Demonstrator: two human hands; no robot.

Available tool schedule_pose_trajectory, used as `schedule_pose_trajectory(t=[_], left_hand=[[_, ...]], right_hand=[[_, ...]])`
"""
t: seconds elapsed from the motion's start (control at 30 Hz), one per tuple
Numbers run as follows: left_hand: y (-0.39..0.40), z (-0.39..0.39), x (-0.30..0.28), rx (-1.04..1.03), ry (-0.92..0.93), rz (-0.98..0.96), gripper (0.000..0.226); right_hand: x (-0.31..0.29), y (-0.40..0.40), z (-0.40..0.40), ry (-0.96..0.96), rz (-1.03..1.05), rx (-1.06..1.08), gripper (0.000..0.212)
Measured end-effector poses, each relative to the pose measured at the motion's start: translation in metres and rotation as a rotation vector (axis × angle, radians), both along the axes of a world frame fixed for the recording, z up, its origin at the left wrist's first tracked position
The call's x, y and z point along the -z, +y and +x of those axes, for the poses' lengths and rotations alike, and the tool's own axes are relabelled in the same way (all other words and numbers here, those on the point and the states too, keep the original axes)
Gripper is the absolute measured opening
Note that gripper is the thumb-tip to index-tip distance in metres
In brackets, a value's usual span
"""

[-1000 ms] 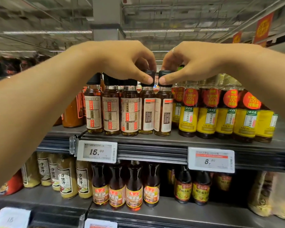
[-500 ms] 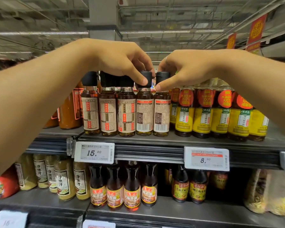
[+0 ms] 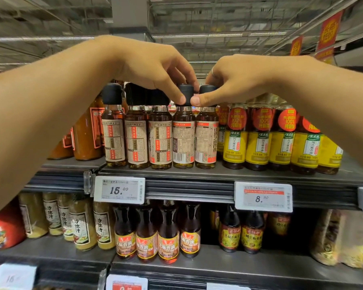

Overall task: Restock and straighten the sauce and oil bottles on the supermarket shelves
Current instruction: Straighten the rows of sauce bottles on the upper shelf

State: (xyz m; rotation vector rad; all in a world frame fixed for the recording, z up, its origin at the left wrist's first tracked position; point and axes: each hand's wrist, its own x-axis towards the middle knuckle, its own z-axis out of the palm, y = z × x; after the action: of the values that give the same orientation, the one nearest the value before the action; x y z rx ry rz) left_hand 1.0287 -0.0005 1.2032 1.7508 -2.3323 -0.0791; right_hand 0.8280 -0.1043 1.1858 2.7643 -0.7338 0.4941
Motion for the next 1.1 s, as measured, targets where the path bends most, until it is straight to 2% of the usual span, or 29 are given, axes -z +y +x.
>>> schedule_pose_trajectory(t=[0.13, 0.33, 0.43, 0.6, 0.73, 0.87, 1.03, 1.1], left_hand=[[0.002, 0.000, 0.001, -0.053, -0.108, -0.111, 0.051], [0.005, -0.002, -0.001, 0.030, -0.036, -0.095, 0.044], [0.006, 0.000, -0.001, 0.045, -0.017, -0.077, 0.044], [0.007, -0.002, 0.000, -0.031, -0.106, -0.120, 0.051], [0.010, -0.004, 0.005, -0.017, -0.089, -0.127, 0.050], [0.019, 0.002, 0.008, -0.038, -0.075, -0.232, 0.053], [0.053, 0.033, 0.012, -0.062, 0.001, -0.435, 0.036], [0.063, 0.046, 0.017, -0.109, 0.004, -0.432, 0.035]], right_hand=[[-0.007, 0.004, -0.009, 0.021, 0.144, -0.104, 0.062], [-0.003, 0.005, -0.002, -0.028, 0.029, -0.090, 0.058], [0.000, 0.006, -0.005, -0.007, 0.070, -0.103, 0.060], [0.000, 0.004, -0.009, 0.036, 0.082, -0.114, 0.056], [-0.001, 0.007, -0.008, 0.048, 0.079, -0.100, 0.064], [-0.006, 0.012, -0.009, 0.036, 0.070, -0.083, 0.087], [-0.013, 0.036, 0.004, -0.206, 0.039, -0.263, 0.057], [-0.011, 0.048, 0.022, -0.163, 0.015, -0.283, 0.058]])
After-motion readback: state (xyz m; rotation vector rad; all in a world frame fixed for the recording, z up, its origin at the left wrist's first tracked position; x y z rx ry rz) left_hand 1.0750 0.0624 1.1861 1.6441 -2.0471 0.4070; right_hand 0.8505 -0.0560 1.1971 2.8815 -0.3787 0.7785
